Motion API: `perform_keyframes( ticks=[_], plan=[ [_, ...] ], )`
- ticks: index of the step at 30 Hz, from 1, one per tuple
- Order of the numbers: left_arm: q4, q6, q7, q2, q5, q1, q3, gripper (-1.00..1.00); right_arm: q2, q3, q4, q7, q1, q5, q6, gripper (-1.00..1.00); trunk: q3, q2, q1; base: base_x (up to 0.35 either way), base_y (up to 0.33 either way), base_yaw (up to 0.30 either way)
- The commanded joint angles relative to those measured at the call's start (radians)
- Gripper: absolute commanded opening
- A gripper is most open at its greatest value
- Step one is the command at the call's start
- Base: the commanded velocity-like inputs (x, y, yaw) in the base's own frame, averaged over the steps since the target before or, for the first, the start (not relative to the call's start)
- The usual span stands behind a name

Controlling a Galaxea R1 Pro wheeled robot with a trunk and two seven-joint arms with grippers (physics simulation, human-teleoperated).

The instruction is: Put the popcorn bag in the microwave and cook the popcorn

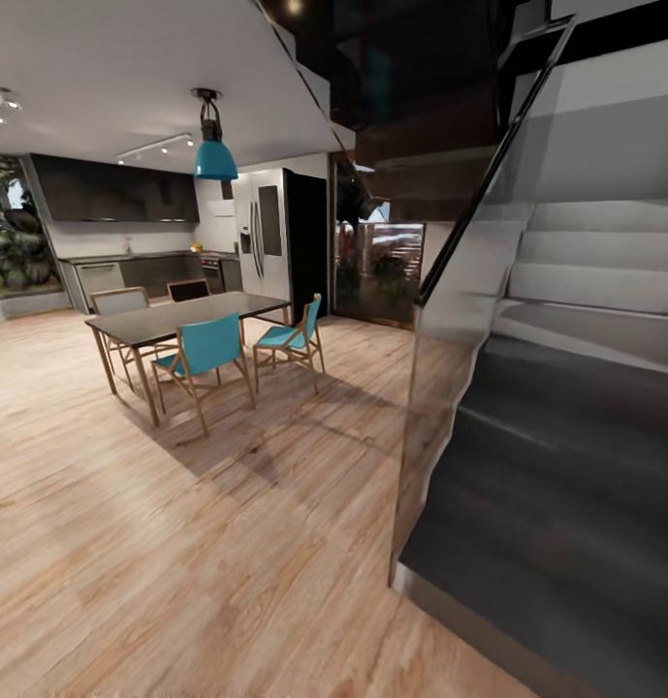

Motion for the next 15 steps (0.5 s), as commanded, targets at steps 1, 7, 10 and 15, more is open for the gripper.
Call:
perform_keyframes(
  ticks=[1, 7, 10, 15],
  plan=[
    [-0.001, -0.001, 0.000, 0.000, 0.008, 0.001, 0.000, 1.00, 0.001, 0.001, 0.000, -0.003, 0.000, 0.001, -0.003, 1.00, -0.001, 0.000, 0.000, 0.000, 0.000, 0.277],
    [-0.001, -0.001, 0.000, -0.004, 0.013, 0.001, 0.001, 1.00, 0.001, 0.008, 0.001, -0.002, 0.000, 0.004, 0.003, 1.00, -0.001, 0.000, 0.000, 0.000, 0.000, 0.277],
    [-0.001, -0.001, 0.000, -0.020, 0.014, 0.000, 0.003, 1.00, 0.001, 0.008, 0.001, -0.002, 0.000, 0.004, 0.003, 1.00, -0.001, 0.000, 0.000, 0.000, 0.000, 0.277],
    [-0.001, -0.001, -0.001, -0.024, 0.016, 0.000, 0.007, 1.00, 0.001, 0.006, 0.001, -0.003, 0.000, 0.003, -0.002, 1.00, -0.001, 0.000, 0.000, 0.000, 0.000, 0.277]
  ],
)
